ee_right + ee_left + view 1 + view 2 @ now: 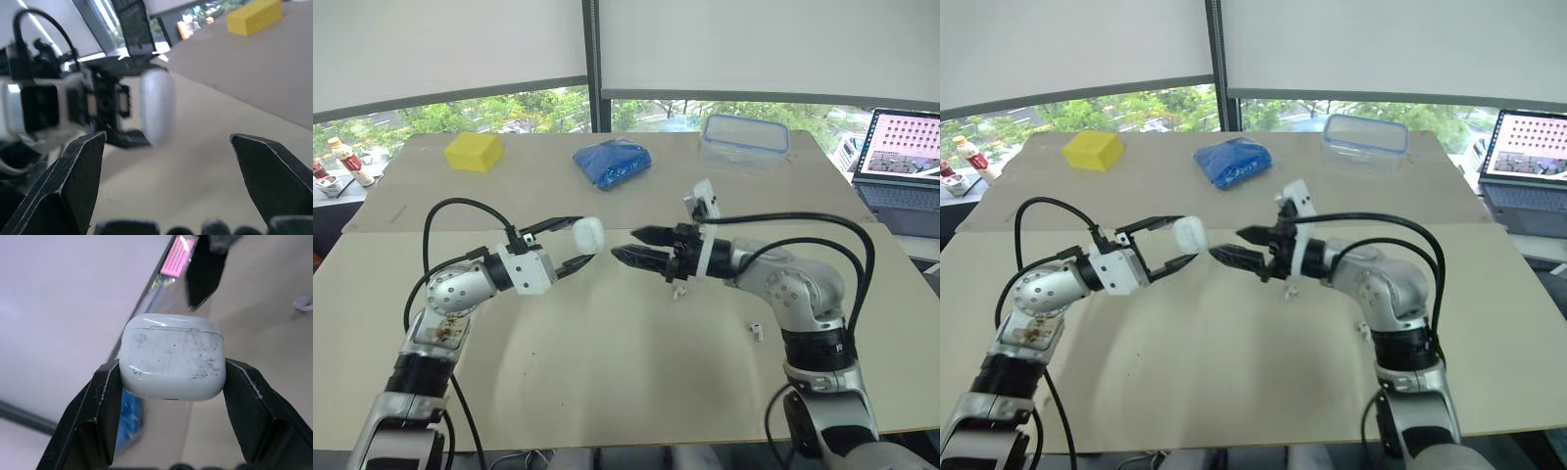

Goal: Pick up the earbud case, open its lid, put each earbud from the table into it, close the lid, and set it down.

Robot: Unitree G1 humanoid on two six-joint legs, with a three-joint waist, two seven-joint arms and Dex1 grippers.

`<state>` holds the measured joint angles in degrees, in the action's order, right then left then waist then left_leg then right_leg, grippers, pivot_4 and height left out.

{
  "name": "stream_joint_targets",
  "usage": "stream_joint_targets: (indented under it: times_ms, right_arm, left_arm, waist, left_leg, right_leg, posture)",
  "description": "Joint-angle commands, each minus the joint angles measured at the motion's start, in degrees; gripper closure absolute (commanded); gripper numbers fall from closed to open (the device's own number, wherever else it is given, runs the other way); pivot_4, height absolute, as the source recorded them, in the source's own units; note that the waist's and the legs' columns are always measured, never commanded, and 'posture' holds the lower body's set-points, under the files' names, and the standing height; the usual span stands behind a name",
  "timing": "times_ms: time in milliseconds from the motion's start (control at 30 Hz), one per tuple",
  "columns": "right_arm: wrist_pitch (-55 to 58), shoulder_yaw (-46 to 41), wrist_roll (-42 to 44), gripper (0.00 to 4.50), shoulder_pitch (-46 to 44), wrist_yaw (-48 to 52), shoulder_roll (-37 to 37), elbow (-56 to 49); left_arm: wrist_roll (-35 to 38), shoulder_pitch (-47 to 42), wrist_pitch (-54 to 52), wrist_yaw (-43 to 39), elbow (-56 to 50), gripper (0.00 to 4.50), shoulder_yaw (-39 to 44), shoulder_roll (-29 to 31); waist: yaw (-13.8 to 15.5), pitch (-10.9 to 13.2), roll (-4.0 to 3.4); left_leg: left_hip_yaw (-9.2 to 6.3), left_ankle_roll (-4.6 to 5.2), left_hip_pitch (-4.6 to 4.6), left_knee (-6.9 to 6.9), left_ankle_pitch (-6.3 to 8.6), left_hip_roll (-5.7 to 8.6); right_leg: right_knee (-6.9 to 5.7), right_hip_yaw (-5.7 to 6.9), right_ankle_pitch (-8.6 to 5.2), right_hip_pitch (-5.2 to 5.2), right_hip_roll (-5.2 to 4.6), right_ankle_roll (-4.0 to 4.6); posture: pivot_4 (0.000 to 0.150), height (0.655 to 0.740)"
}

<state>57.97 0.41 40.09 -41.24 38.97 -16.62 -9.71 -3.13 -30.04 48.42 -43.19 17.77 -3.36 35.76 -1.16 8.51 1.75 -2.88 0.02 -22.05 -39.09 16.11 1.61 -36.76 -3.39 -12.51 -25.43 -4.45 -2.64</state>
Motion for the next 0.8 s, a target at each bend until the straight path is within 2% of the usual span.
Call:
stream_joint_targets:
  times_ms: [33, 267, 633, 733, 800]
  right_arm:
    - [0.7, 0.5, 0.8, 0.0, -0.4, -1.7, 0.9, -1.5]
    - [0.1, 1.7, 0.3, 0.0, -1.2, -3.5, 3.2, -0.3]
    - [0.7, 0.9, 0.9, 0.0, -2.7, -4.1, 4.8, 1.6]
    - [-0.3, 1.5, -0.3, 0.79, -2.9, -4.0, 4.8, 2.4]
    - [-0.6, 1.9, -0.7, 1.54, -2.9, -3.7, 4.5, 2.6]
  left_arm:
    - [-1.4, -4.5, 9.0, 2.5, 5.7, 1.97, -0.2, -0.3]
    - [-1.8, -9.0, 15.7, 4.1, 12.2, 1.97, -2.4, -1.0]
    - [-1.4, -8.6, 18.0, 5.2, 12.5, 1.97, -3.9, 0.4]
    - [-1.6, -8.6, 18.4, 5.5, 13.0, 1.97, -4.0, 0.9]
    - [-1.6, -8.5, 18.9, 5.6, 13.5, 1.97, -4.0, 1.2]
  waist:
    - [0.0, 0.0, 0.0]
    - [-0.3, 0.0, 0.0]
    - [-1.5, 0.0, 0.0]
    - [-1.5, 0.0, 0.0]
    - [-1.5, 0.0, 0.0]
  left_leg:
    - [0.0, 0.0, -0.02, 0.0, 0.0, 0.02]
    - [-0.05, 0.04, -0.06, -0.13, 0.0, 0.27]
    - [-0.13, 0.05, -0.04, -0.13, -0.01, 0.29]
    - [-0.12, 0.05, -0.05, -0.13, -0.01, 0.29]
    - [-0.13, 0.05, -0.05, -0.13, -0.01, 0.3]
  right_leg:
    - [-0.03, 0.01, 0.01, 0.02, -0.01, -0.02]
    - [-0.2, 0.01, 0.07, 0.04, -0.03, -0.13]
    - [-0.26, 0.04, 0.06, 0.02, 0.0, -0.13]
    - [-0.26, 0.04, 0.06, 0.02, 0.0, -0.13]
    - [-0.26, 0.04, 0.06, 0.02, -0.01, -0.13]
  posture:
    - [0.15, 0.74]
    - [0.15, 0.74]
    - [0.15, 0.74]
    - [0.15, 0.74]
    - [0.15, 0.74]
